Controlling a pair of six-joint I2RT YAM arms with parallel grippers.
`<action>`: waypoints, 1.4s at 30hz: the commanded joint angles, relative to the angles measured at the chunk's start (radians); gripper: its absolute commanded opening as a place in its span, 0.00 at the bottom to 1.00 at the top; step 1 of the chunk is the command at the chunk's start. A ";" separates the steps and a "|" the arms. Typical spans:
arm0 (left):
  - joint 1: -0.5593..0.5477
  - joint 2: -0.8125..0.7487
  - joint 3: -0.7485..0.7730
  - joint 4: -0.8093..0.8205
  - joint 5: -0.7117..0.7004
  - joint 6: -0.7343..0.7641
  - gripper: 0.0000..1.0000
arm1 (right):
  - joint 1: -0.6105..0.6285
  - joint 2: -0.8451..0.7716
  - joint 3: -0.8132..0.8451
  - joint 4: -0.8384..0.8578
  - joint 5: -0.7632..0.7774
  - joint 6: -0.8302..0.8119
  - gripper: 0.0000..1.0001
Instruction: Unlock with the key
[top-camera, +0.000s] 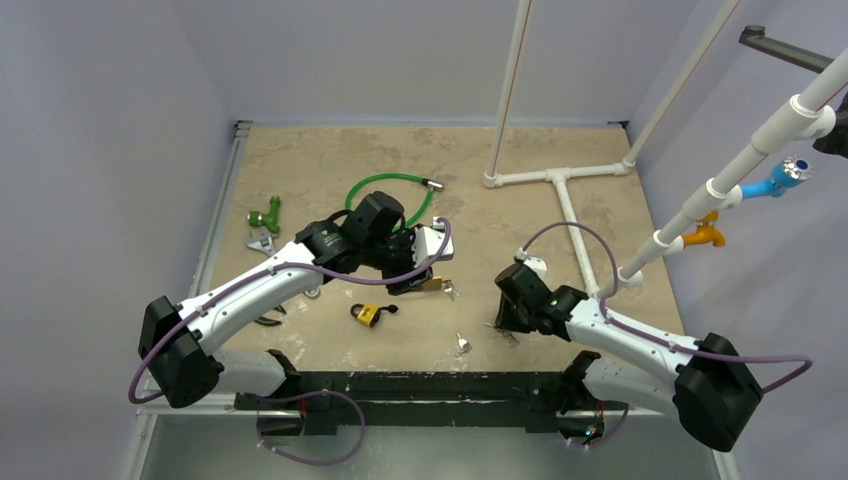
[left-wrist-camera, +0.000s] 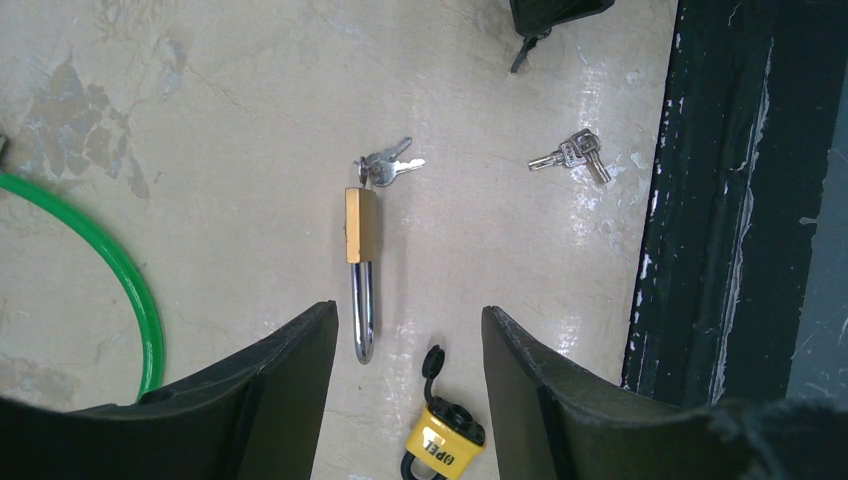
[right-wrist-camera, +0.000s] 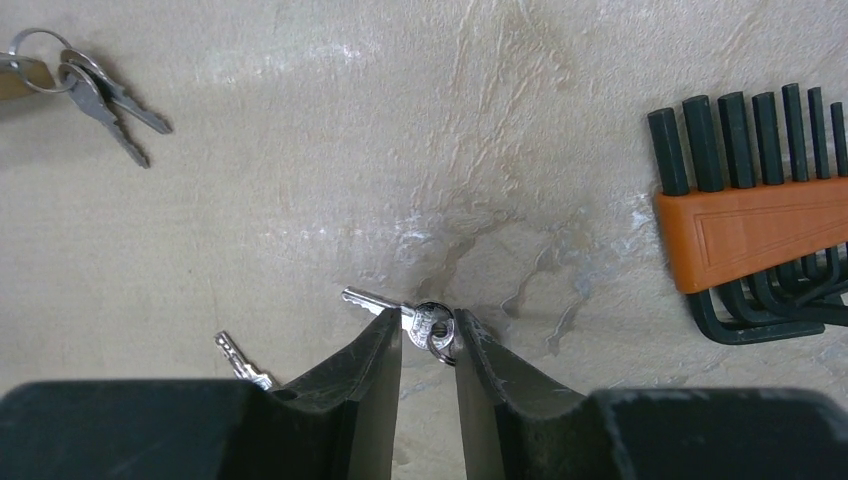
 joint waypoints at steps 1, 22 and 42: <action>0.007 -0.027 0.007 0.023 0.030 -0.015 0.54 | 0.001 0.022 -0.009 0.026 -0.016 -0.029 0.25; 0.005 -0.033 0.014 0.009 0.044 -0.032 0.53 | 0.041 -0.012 -0.030 -0.037 -0.028 -0.006 0.19; 0.005 -0.029 -0.034 0.051 0.159 -0.098 0.51 | 0.060 -0.133 -0.008 0.082 -0.164 -0.026 0.00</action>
